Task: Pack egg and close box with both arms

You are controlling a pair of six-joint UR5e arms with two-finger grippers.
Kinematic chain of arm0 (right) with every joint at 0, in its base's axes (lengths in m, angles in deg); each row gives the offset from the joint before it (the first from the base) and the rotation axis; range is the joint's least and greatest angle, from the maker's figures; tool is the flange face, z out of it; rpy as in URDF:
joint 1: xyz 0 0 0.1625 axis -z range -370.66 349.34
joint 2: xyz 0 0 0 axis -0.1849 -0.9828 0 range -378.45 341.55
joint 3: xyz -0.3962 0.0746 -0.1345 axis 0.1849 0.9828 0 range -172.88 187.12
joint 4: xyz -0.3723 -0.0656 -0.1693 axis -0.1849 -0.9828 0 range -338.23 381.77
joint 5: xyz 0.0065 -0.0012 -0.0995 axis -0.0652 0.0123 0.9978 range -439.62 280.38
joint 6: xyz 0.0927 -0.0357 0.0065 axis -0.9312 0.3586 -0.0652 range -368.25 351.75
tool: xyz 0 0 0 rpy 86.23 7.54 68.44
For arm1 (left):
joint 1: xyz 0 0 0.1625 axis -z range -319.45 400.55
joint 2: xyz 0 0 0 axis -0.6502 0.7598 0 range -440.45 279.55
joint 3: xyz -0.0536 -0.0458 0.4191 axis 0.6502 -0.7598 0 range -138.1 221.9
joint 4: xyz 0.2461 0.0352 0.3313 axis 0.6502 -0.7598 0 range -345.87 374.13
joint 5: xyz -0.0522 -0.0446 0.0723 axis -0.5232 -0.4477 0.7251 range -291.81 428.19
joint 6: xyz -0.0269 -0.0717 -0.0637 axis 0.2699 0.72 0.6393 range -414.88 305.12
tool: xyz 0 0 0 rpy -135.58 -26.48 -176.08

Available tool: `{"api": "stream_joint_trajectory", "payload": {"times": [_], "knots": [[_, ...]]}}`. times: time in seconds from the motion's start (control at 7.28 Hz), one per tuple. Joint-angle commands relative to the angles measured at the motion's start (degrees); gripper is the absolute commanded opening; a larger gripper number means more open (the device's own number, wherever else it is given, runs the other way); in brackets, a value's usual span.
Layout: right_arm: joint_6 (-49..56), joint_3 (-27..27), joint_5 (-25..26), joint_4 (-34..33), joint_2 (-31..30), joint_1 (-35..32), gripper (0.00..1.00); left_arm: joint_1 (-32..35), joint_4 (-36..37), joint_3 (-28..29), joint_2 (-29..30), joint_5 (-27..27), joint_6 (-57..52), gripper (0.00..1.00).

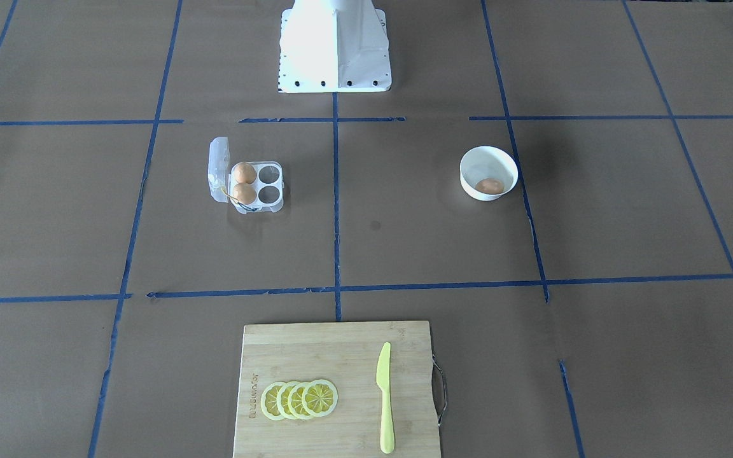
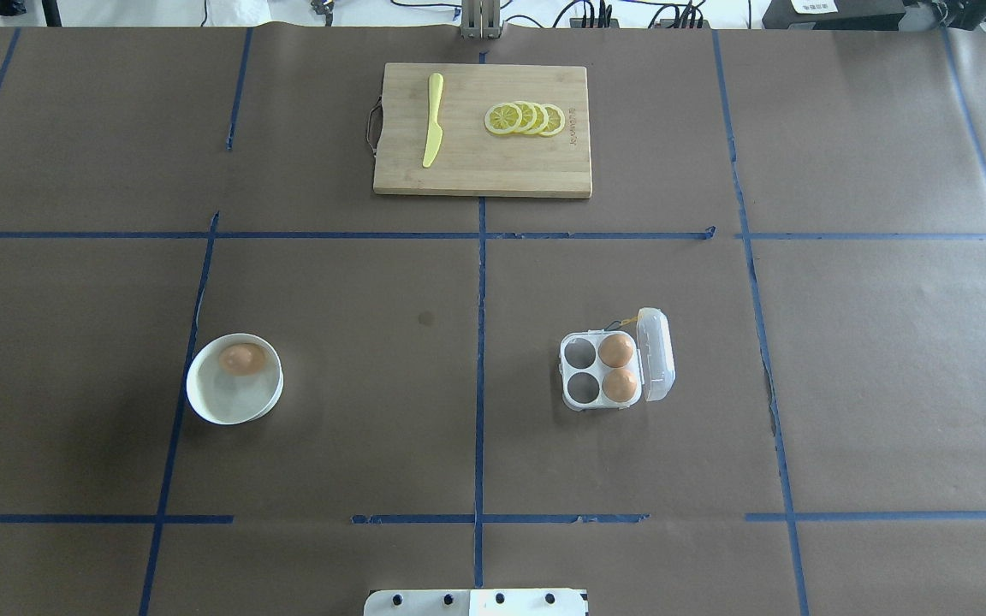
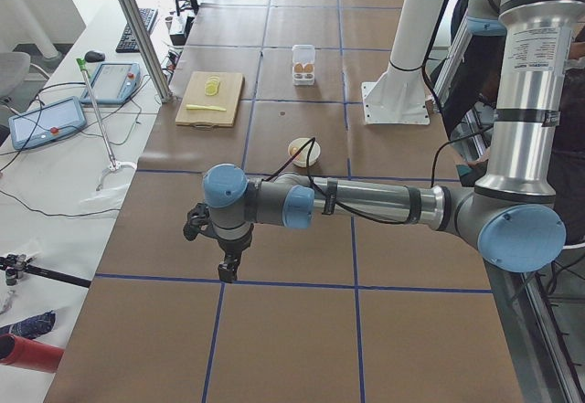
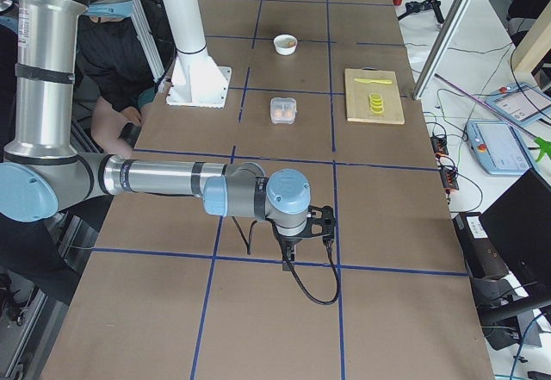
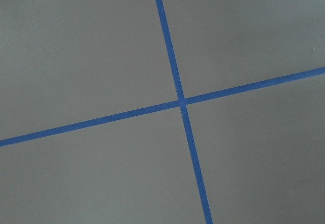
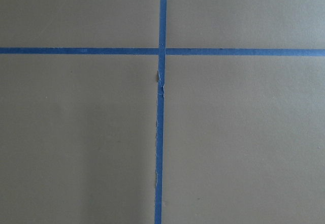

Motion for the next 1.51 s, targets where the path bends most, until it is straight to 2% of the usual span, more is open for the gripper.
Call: {"api": "stream_joint_trajectory", "payload": {"times": [0.0, 0.14, 0.27, 0.55, 0.82, 0.96, 1.1, 1.24, 1.37], "knots": [[0.19, -0.02, -0.01, -0.07, -0.33, -0.04, 1.0, 0.03, 0.0, -1.17, -0.08, -0.1, 0.26, 1.0], [0.19, -0.28, -0.01, -0.16, -0.25, -0.04, 1.0, 0.03, -0.09, -2.57, 0.79, -0.1, 0.44, 1.0], [0.19, -0.54, -0.09, 0.01, -0.16, -0.04, 1.0, -0.67, -0.87, -6.33, 2.37, -0.1, 0.61, 1.0], [0.19, -0.46, -0.09, 0.19, 0.19, -0.04, 1.0, -7.58, -11.81, -7.59, 6.24, -1.58, 4.27, 1.0], [0.11, -0.81, -0.27, 0.1, 0.28, -0.04, 1.0, -11.12, -15.81, -6.9, 10.26, -2.04, 6.59, 1.0], [0.19, -0.72, 0.43, 0.1, 0.45, 0.39, 1.0, -14.27, -15.82, -7.68, 10.73, -2.04, 10.51, 1.0], [0.28, -1.77, -0.44, 0.19, 1.67, 0.49, 1.0, -17.35, -15.82, -11.43, 10.12, -1.52, 15.85, 1.0], [0.02, -2.73, -0.44, 0.19, 2.12, 0.49, 1.0, -18.86, -15.73, -13.38, 9.59, -1.77, 26.35, 1.0], [-0.5, -1.53, -0.1, 0.28, 1.95, 0.49, 1.0, -23.74, -16.08, -17.75, 7.41, -1.08, 38.37, 1.0]]}}
